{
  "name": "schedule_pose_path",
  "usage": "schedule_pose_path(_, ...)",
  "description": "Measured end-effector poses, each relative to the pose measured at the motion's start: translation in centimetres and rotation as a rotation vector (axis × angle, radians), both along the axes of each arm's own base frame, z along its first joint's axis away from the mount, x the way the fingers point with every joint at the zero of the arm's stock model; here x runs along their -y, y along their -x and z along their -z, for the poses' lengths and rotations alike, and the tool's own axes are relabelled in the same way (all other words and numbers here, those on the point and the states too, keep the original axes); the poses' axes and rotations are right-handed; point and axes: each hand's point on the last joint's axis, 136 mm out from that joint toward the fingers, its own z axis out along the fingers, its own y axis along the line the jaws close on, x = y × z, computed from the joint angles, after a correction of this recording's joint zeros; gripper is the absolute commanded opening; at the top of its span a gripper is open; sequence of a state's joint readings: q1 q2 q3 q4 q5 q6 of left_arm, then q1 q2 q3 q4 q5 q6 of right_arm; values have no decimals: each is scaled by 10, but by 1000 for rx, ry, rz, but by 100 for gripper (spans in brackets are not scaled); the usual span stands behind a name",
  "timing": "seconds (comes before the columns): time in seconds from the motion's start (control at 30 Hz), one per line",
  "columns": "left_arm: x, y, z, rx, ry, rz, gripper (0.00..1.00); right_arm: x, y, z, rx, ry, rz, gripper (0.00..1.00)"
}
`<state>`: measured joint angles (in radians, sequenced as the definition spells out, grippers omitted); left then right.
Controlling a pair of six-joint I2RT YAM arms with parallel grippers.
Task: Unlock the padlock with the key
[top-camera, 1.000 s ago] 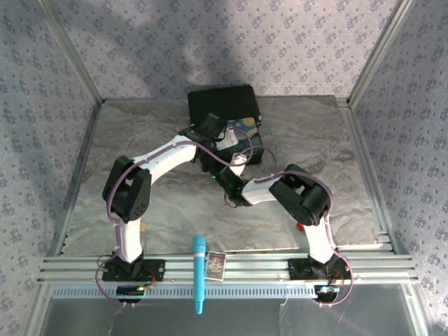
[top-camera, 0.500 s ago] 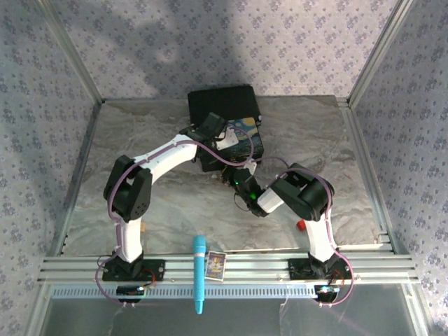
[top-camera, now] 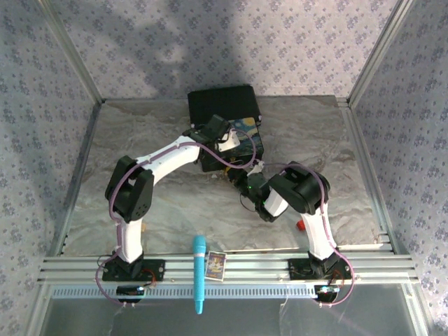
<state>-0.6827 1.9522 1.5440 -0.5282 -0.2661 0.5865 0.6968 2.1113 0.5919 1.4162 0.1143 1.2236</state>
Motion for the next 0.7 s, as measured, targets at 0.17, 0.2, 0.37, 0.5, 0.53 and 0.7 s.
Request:
schedule_pose_path(0.17, 1, 1, 0, 6, -11, 6, 51, 3, -3, -2, -16, -70, 9, 0)
schedule_pose_path(0.2, 0, 0, 0, 7, -13, 6, 51, 3, -3, -2, -19, -81, 8, 0)
schedule_pose_path(0.37, 0, 0, 0, 12, -18, 10, 51, 6, -4, -2, -33, -105, 12, 0)
schedule_pose_path(0.5, 0, 0, 0, 14, -20, 9, 51, 10, -5, -2, -40, -103, 19, 0)
schedule_pose_path(0.53, 0, 0, 0, 14, -20, 9, 51, 12, -6, -1, -43, -100, 25, 0)
schedule_pose_path(0.7, 0, 0, 1, 15, -20, 9, 51, 34, -15, 0, -43, -96, 81, 0)
